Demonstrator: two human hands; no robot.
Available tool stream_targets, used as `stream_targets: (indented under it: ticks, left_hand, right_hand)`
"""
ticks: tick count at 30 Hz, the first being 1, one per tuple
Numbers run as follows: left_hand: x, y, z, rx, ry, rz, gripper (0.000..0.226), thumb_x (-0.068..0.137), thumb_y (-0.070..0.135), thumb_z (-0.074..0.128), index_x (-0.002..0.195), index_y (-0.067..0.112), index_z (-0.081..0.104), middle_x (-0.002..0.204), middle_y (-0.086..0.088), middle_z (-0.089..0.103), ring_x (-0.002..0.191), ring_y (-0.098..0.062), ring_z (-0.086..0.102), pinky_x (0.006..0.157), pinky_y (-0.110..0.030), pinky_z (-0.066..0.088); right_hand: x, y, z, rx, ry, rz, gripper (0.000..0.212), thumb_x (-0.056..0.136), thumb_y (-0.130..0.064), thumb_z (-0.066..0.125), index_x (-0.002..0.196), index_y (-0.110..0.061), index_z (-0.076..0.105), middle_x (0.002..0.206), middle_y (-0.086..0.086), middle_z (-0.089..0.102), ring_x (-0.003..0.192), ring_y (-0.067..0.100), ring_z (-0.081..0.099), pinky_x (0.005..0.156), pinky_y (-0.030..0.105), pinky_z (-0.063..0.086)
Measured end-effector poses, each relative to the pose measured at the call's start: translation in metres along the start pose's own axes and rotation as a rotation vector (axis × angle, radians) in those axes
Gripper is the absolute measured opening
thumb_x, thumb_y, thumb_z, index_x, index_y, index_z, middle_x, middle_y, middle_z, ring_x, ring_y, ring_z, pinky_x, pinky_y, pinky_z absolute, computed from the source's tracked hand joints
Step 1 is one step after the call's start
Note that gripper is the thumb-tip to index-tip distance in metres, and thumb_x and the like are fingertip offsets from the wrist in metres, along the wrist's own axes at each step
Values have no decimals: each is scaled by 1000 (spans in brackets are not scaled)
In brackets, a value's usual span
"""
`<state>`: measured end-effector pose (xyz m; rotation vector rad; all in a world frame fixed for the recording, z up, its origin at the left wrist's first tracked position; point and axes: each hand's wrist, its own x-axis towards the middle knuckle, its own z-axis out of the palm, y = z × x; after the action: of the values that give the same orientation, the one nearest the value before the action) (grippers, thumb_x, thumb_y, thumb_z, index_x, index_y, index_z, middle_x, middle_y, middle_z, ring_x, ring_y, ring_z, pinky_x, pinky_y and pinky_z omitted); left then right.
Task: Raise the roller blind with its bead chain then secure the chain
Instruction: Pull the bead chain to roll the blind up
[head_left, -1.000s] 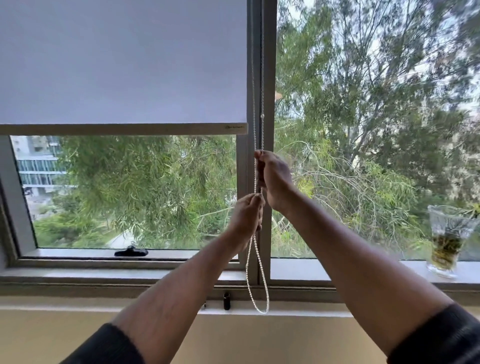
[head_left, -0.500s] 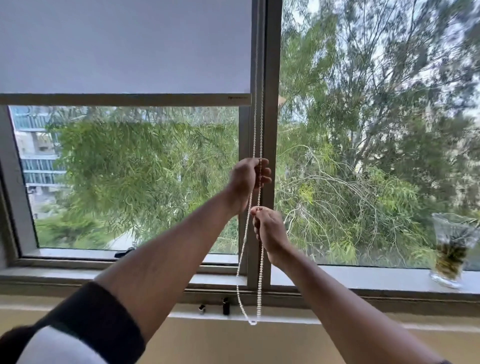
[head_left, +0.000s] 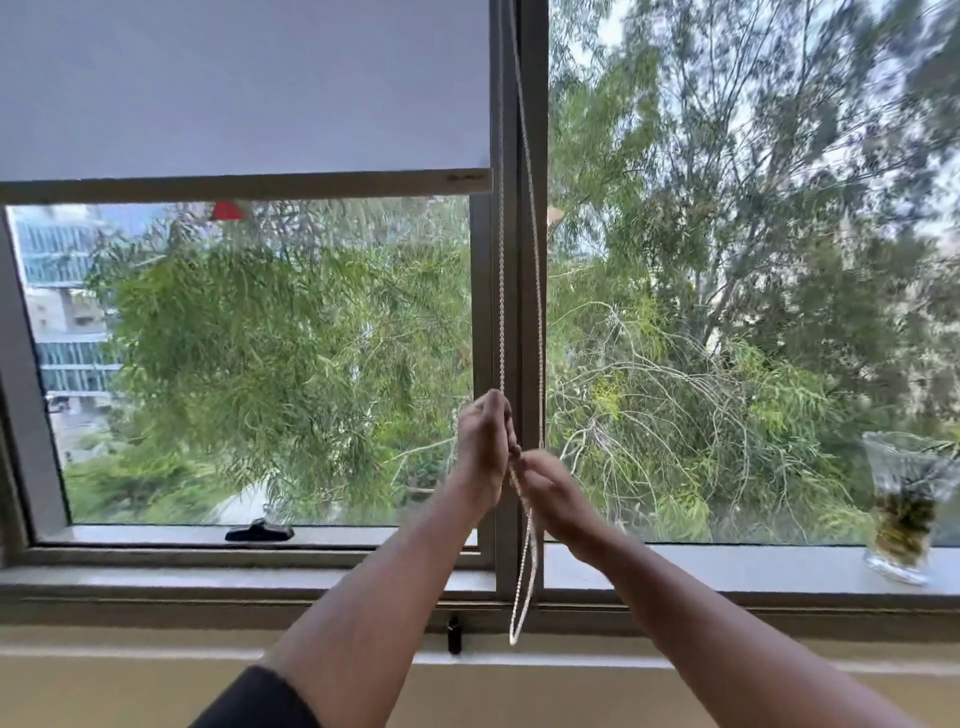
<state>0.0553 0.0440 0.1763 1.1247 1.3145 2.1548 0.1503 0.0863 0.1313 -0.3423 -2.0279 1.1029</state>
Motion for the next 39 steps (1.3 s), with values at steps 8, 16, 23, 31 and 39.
stream_targets:
  ticks: [8, 16, 23, 31, 39]
  left_hand:
    - [-28, -50, -20, 80, 36, -171, 36, 98, 22, 45, 62, 22, 43, 46, 3, 37, 36, -10, 31, 42, -22, 25]
    - [-39, -52, -20, 134, -41, -143, 24, 84, 20, 43, 61, 22, 40, 54, 2, 33, 47, -10, 24, 47, -28, 17]
    - [-9, -19, -32, 69, 19, -14, 43, 92, 15, 41, 56, 22, 65, 53, 10, 57, 51, -3, 47, 50, -22, 37]
    - [21, 58, -12, 10, -121, 13, 37, 97, 25, 39, 109, 6, 68, 94, -13, 76, 88, -26, 71, 77, -32, 53]
    - [16, 70, 3, 29, -47, 48, 37, 94, 17, 34, 58, 25, 39, 48, 4, 36, 41, -12, 24, 42, -24, 18]
  right_hand:
    - [52, -76, -21, 465, 68, 103, 35, 105, -4, 35, 125, 3, 63, 105, 22, 73, 92, 27, 69, 75, 33, 54]
    - [63, -71, 9, 472, 261, 65, 31, 106, -11, 43, 89, -20, 67, 68, -5, 49, 60, 8, 36, 56, 25, 27]
    - [49, -55, 26, 399, 279, 116, 28, 106, -12, 44, 91, -17, 67, 75, -4, 58, 68, 7, 51, 62, 20, 43]
    - [31, -20, 34, 260, 276, 191, 30, 106, -21, 46, 88, -20, 70, 70, -14, 58, 65, 3, 47, 62, 24, 35]
    - [24, -25, 32, 172, 110, 197, 40, 105, -10, 41, 68, -20, 48, 60, -1, 38, 56, 11, 29, 54, 32, 21]
